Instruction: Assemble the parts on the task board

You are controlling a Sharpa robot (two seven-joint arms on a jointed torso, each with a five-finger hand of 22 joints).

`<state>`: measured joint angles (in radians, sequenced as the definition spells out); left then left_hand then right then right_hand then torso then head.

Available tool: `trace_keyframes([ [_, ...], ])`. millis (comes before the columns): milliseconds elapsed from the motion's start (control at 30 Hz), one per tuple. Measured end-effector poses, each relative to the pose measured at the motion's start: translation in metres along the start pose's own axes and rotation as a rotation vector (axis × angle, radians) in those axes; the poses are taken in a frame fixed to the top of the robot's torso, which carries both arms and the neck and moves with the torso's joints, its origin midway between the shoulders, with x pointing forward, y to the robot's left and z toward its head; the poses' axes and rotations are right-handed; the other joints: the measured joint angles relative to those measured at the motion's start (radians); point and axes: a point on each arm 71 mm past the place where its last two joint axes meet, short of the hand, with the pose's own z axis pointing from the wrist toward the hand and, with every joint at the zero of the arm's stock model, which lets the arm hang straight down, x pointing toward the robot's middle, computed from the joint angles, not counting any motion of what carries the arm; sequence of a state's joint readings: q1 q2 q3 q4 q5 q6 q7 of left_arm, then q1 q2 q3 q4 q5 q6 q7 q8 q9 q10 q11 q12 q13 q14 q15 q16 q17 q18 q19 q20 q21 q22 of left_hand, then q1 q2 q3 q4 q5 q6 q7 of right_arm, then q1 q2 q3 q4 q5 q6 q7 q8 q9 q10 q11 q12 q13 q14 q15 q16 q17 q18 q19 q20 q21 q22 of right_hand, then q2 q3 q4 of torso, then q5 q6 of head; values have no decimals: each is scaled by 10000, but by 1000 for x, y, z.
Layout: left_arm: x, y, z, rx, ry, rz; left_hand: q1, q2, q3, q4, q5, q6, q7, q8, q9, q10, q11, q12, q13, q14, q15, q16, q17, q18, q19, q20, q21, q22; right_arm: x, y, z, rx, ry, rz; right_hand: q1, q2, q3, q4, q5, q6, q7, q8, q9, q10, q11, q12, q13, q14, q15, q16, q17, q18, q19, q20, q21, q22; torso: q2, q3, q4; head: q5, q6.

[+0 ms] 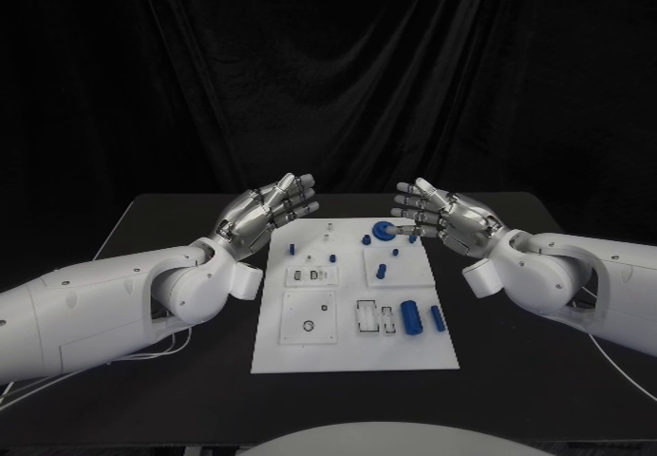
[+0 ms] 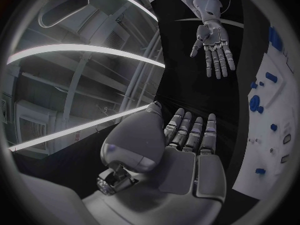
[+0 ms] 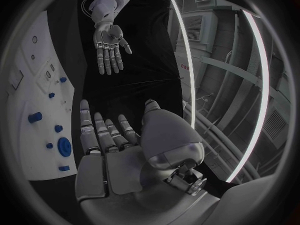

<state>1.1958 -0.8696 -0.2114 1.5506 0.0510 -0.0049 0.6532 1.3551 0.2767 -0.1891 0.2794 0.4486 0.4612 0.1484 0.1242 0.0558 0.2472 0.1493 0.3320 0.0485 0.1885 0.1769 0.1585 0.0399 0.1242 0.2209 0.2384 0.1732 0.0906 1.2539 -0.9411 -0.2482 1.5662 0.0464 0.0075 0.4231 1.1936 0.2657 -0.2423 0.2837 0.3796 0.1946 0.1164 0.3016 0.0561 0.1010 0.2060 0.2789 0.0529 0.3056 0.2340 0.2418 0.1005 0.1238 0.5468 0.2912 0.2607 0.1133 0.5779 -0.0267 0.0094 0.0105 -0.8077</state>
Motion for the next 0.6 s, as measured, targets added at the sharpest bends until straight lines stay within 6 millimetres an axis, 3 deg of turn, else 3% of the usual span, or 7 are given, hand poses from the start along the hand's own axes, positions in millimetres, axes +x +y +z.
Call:
trace_keyframes([
  [33, -2, -1, -3, 30, 6, 71, 292, -6, 122, -121, 357, 182, 6, 49, 16, 172, 38, 33, 17, 98, -9, 2, 0, 4, 19, 84, 47, 0, -1, 1, -1, -14, 11, 4, 181, -48, 0, 0, 24, 415, 125, 327, 77, 366, 48, 686, 104, 891, 11, 549, 175, 8, 666, -6, 246, 59, 22, -4, 10, 13, -27],
  [133, -6, -6, -11, 103, -12, 257, 773, 59, 427, -424, 1042, 823, -46, 206, 97, 810, 138, 468, 110, 525, -16, 317, 50, 233, 224, 210, 222, 47, -4, 4, -4, -66, 34, 23, 477, -143, -3, -2, 31, 777, 86, 470, 111, 1218, 262, 2044, 293, 2075, -29, 1065, 272, 172, 1564, -19, 491, 72, 98, -16, 48, 30, -153],
  [200, -9, -9, -16, 136, -43, 363, 779, 66, 578, -409, 1158, 1157, -91, 287, 156, 1175, 220, 733, 163, 837, -7, 521, 101, 231, 401, 280, 329, 91, -6, 7, -7, -97, 30, 27, 700, -213, -66, -89, 37, 1086, 84, 649, 165, 1498, 299, 2472, 318, 2485, -68, 1158, 272, 171, 1840, -29, 496, 46, 133, -21, 67, 45, -245],
  [267, -10, -11, -20, 157, -79, 448, 807, 37, 630, -409, 1181, 1296, -136, 306, 174, 1344, 285, 859, 184, 998, -1, 621, 118, 232, 522, 333, 416, 114, -7, 10, -9, -144, 20, -1, 1232, -334, 24, -431, 189, 1976, 258, 1288, 351, 1763, 233, 2750, 316, 3005, -125, 1238, 270, 170, 2109, -43, 532, -26, 172, -26, 86, 55, -361],
  [367, -15, -14, -26, 190, -191, 600, 843, 1, 711, -411, 1228, 1535, -145, 352, 214, 1386, 326, 860, 184, 1001, 4, 621, 118, 229, 561, 372, 417, 120, -10, 17, -11, -256, 9, -183, 1742, -430, 107, -776, 409, 2183, 182, 1351, 374, 2017, 275, 2992, 294, 3341, -215, 1230, 226, 168, 2382, -54, 532, -121, 241, -32, 108, 47, -499],
  [500, -20, -18, -33, 217, -335, 747, 518, -31, 508, 93, 401, 1579, -160, 384, 249, 1410, 357, 848, 184, 1056, 59, 621, 118, 380, 627, 439, 456, 117, -16, 31, -14, -446, -4, -855, 2365, -517, 221, -1221, 537, 2333, 169, 1351, 373, 2289, 261, 3233, 287, 3778, -389, 1240, 225, 339, 2748, -80, 532, -169, 347, -33, 123, 33, -618],
  [600, -22, -21, -38, 239, -408, 816, -645, 72, -249, 137, -1531, 1270, -243, 285, 265, 1222, 424, 733, 183, 981, 132, 620, 117, 387, 662, 474, 456, 88, -19, 44, -16, -636, 16, -1727, 2949, -607, 303, -1606, 660, 2618, 218, 1351, 385, 2705, 127, 3514, 292, 4682, -631, 1657, 407, 486, 3324, -199, 683, -185, 421, -33, 130, 58, -641],
])
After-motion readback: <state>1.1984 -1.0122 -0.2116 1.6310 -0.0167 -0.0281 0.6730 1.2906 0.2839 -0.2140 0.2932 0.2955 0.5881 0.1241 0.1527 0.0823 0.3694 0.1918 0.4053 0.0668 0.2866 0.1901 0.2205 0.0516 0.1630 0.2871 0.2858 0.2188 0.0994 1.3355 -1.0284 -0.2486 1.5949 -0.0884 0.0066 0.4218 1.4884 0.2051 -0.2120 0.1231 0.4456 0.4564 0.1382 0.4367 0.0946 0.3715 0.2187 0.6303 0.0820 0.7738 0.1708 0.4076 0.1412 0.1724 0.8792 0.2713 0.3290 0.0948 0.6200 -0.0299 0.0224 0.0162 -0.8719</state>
